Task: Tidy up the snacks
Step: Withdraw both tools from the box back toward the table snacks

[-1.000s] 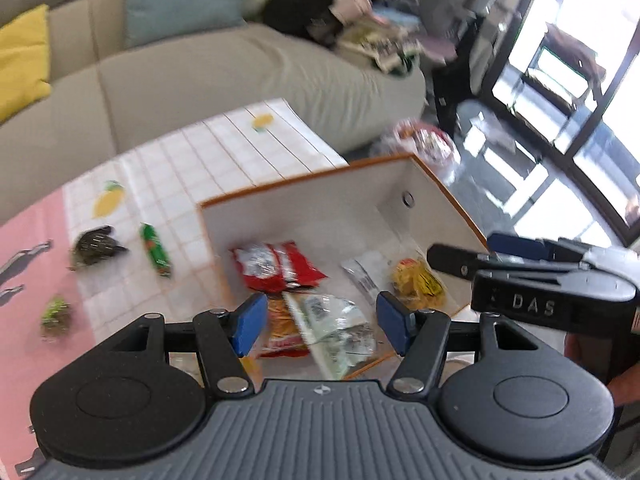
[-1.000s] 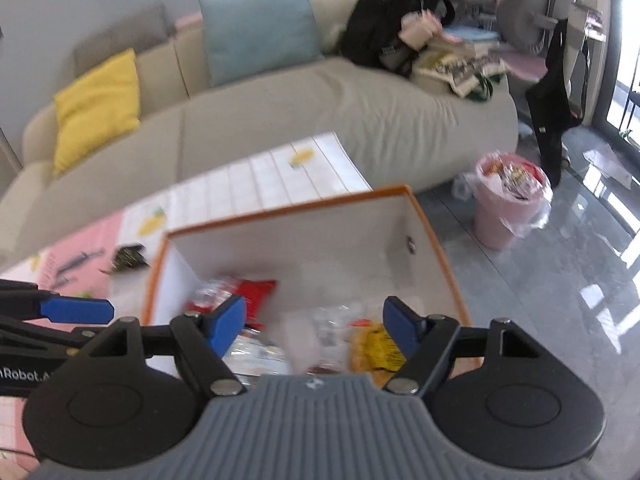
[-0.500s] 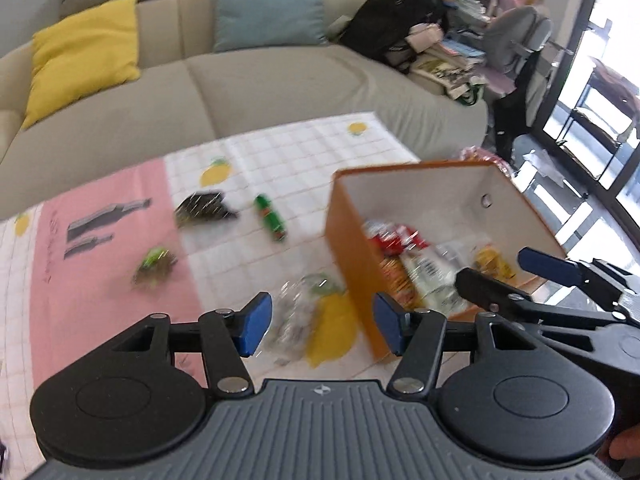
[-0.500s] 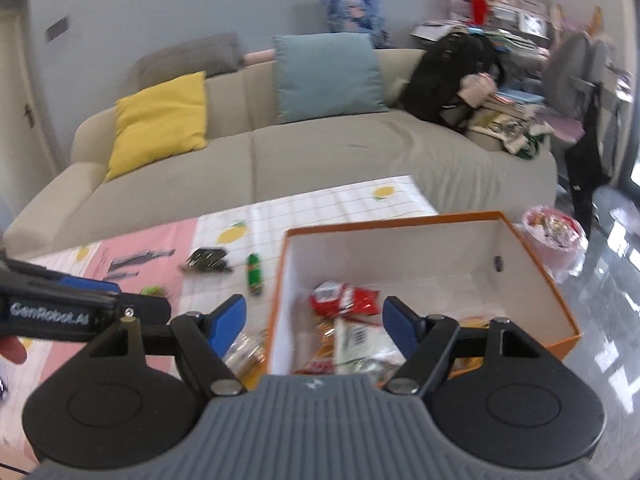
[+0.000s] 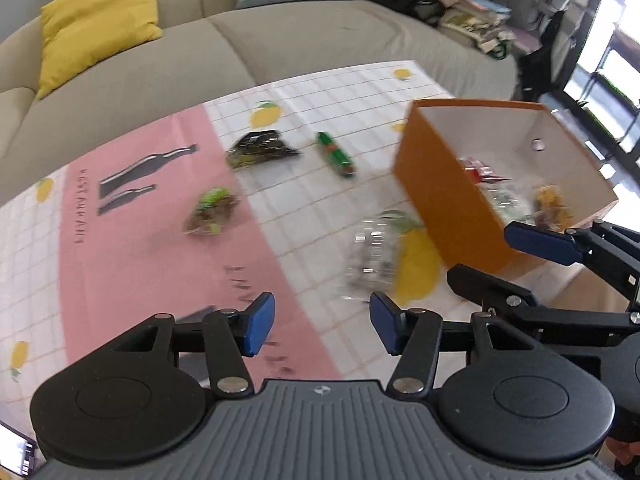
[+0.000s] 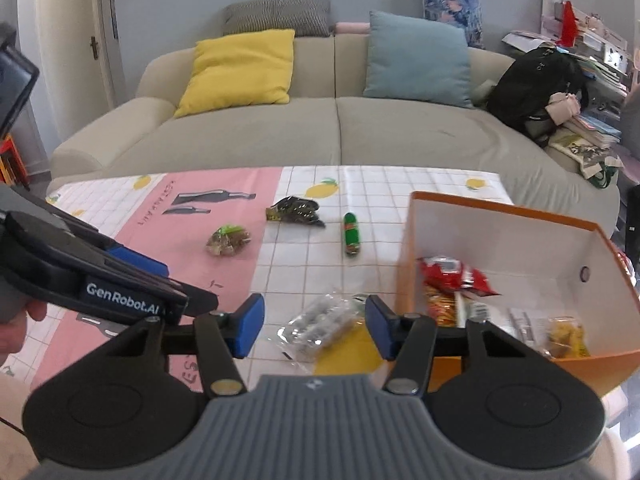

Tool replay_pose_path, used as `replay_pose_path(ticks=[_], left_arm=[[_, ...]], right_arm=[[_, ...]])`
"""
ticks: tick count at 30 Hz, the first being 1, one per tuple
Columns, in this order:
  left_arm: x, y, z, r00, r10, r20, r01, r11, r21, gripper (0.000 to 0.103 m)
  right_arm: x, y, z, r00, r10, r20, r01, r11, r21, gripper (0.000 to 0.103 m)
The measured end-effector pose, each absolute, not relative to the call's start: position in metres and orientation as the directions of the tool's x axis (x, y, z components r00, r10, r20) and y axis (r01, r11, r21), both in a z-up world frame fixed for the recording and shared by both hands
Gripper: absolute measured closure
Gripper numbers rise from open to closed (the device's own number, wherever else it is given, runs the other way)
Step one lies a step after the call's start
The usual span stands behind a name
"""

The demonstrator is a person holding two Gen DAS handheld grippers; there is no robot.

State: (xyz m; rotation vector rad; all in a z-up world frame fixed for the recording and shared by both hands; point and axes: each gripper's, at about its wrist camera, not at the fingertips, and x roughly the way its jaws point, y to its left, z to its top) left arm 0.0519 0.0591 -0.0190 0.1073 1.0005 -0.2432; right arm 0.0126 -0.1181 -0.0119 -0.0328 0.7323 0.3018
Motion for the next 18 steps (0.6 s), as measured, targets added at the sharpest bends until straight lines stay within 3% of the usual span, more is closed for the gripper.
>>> replay_pose_path(ticks=[4, 9, 14, 18], left_arm=[[0.066, 0.079, -0.027, 0.535, -0.108, -0.838, 0.212, 0.977, 0.010, 0.036], [0.088, 0.096, -0.041, 0.544, -0.083, -0.835, 0.205, 0.978, 0.036, 0.035], [0.111, 0.104, -0.056, 0.538, -0.069, -0.840, 0.214, 0.975, 0.057, 0.035], [0.127, 0.108, -0.067, 0.540, -0.077, -0.838, 0.228, 0.972, 0.057, 0.035]], right_arm=[[0.040, -0.102, -0.029, 0.662, 0.239, -0.710, -0.213, 0.969, 0.128, 0.046], [0.076, -0.092, -0.061, 0.598, 0.169, -0.783, -0.051, 0.984, 0.173, 0.029], [0.094, -0.084, -0.088, 0.548, 0.129, -0.826, 0.056, 0.980, 0.190, 0.020], [0.109, -0.077, -0.107, 0.516, 0.059, -0.855, 0.136, 0.979, 0.150, 0.020]])
